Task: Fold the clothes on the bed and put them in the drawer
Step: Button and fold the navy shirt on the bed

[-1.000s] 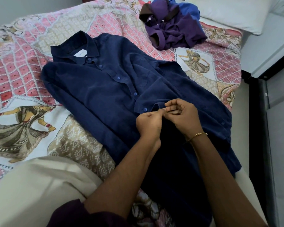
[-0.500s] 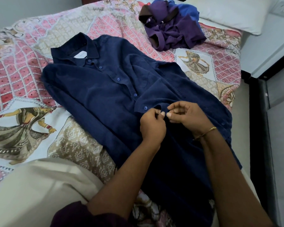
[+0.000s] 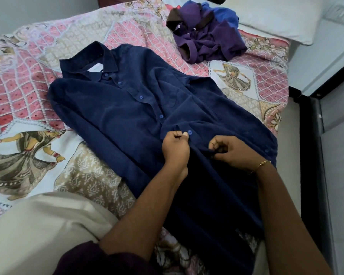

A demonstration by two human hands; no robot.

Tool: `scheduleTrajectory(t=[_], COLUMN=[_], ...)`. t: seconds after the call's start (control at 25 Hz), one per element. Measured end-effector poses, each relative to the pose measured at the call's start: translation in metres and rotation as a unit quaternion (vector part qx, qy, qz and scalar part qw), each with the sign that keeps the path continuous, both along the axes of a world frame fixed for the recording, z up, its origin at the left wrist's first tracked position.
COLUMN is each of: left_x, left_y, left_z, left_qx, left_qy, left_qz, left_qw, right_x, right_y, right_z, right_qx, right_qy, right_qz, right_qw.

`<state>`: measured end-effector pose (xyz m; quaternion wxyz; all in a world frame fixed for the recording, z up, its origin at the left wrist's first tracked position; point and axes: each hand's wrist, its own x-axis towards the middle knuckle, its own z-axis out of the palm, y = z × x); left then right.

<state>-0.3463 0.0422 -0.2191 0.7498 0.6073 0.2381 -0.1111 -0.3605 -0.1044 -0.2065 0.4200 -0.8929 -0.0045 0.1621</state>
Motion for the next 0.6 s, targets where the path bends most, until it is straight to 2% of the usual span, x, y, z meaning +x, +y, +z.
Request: scheduleTrajectory(t=[0.12, 0.2, 0.36, 0.6], left_x=[0.006, 0.013, 0.032, 0.097], left_y=[0.003, 0.010, 0.031, 0.092], left_z=[0.008, 0.015, 0.028, 0.047], left_qx=[0.122, 0.183, 0.178, 0.252], left_qy=[-0.099, -0.124, -0.113, -0.137], left_qz=[-0.016, -0.013, 0.013, 0.068], left_qw=[0.987, 0.975, 0.977, 0.956], right_x=[0.004, 0.011, 0.025, 0.094], right_y=[0.003, 0.011, 0.041, 0.099], right_z=[0.004, 0.008, 0.016, 0.021], right_qx=[0.026, 0.057, 0.092, 0.103], right_qy=[-0.014, -0.043, -0.080, -0.162], right_qz=[-0.014, -0.027, -0.009, 0.003], right_qw=[0.999, 0.997, 0.993, 0.981])
